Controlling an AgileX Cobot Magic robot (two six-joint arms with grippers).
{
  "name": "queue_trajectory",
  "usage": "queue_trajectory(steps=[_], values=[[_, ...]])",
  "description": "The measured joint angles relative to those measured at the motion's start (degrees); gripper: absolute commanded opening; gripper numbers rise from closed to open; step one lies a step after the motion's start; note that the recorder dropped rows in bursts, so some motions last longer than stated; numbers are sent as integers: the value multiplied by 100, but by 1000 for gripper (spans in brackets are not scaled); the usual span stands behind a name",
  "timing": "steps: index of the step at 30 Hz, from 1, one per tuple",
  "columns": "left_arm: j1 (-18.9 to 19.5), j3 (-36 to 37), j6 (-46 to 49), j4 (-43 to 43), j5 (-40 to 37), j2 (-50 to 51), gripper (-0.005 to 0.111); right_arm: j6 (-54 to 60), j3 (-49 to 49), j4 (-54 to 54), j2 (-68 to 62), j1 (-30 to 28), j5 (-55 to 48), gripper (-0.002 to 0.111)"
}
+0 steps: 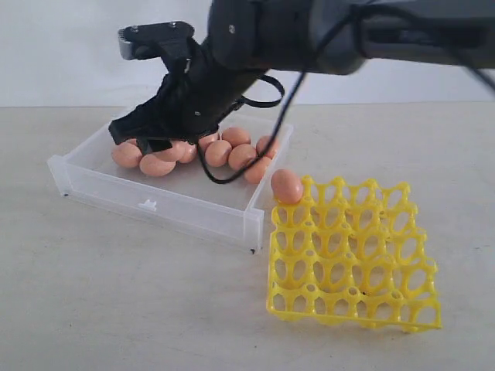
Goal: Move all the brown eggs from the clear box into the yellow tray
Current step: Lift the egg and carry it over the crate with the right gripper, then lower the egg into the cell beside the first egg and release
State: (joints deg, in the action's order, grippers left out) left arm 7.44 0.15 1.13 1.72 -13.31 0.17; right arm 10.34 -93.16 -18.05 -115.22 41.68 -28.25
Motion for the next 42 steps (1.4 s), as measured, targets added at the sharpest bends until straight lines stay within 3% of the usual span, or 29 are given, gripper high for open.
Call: queue_trajectory(steps=[3, 8, 11, 14, 16, 19, 20, 23, 26, 30, 35, 42], values=[[0, 0, 0, 0, 0, 0, -4, 117, 2156, -30, 1559, 34, 2421, 0], [0, 0, 0, 0, 0, 0, -4, 156, 4899, -359, 3104, -221, 6275, 0], [0, 0, 0, 0, 0, 0, -4, 156, 5725, -1103, 3335, -602, 7355, 0], [0, 0, 0, 0, 0, 0, -4, -85, 5960, -1736, 3278, -1273, 6913, 0], [0, 0, 0, 0, 0, 0, -4, -682, 5947, -1279, 3135, -1751, 6359, 0], [0, 0, 0, 0, 0, 0, -4, -2826, 5549, 1923, 2758, -2597, 5291, 0], [0, 0, 0, 0, 0, 0, -4, -4321, 5295, 4171, 2583, -2796, 5145, 0], [0, 0, 0, 0, 0, 0, -4, -7513, 4459, 9031, 2107, -3290, 6258, 0], [0, 0, 0, 0, 0, 0, -4, -8717, 3702, 10987, 1556, -3459, 7643, 0], [0, 0, 0, 0, 0, 0, -4, -9056, 3281, 11631, 1082, -3533, 7633, 0], [0, 0, 0, 0, 0, 0, -4, -8862, 3223, 11804, 868, -3543, 6739, 0], [0, 0, 0, 0, 0, 0, -4, -7251, 3213, 11666, 356, -3555, 6886, 0]])
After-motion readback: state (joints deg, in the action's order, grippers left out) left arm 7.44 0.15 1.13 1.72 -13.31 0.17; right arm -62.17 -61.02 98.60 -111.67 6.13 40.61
